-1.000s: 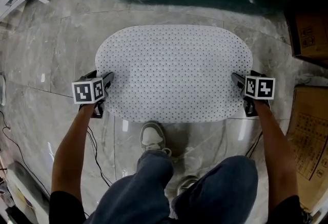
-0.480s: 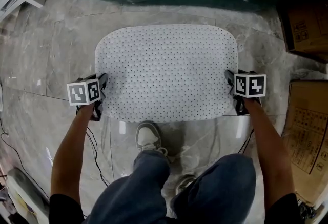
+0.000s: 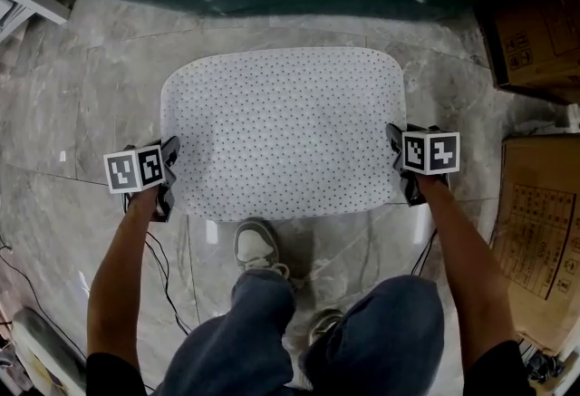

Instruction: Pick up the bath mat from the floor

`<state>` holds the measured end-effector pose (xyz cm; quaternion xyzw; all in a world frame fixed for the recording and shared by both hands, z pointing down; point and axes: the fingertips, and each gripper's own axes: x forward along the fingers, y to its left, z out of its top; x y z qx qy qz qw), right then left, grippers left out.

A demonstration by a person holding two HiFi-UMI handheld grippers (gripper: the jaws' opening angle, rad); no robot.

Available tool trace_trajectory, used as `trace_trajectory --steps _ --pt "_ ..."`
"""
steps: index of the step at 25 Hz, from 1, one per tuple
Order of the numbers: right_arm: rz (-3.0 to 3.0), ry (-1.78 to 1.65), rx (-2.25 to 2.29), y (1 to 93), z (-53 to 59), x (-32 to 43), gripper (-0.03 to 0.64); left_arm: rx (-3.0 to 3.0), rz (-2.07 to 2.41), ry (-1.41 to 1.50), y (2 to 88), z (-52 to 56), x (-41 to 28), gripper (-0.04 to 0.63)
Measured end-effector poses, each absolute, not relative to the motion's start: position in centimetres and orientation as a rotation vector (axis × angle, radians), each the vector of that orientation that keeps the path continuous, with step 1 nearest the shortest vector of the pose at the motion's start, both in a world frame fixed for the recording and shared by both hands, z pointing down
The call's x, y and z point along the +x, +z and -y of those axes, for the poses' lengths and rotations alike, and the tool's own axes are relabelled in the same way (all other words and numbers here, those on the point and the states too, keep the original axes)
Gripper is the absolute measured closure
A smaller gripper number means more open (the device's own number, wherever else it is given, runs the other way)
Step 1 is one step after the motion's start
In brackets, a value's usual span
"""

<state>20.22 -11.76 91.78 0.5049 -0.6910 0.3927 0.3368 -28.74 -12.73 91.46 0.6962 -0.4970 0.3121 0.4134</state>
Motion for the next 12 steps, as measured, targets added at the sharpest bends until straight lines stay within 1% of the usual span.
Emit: trace_trajectory --steps 5,12 --pt "1.826 1.01 1.344 90.0 11.6 19.8 0.588 1.775 1.25 0.714 88.9 12.6 -28.0 0.565" --pt "1.869 1.021 1.339 84.9 11.4 18.2 0.588 1.792 1.29 0.643 83.3 12.6 -26.3 0.565"
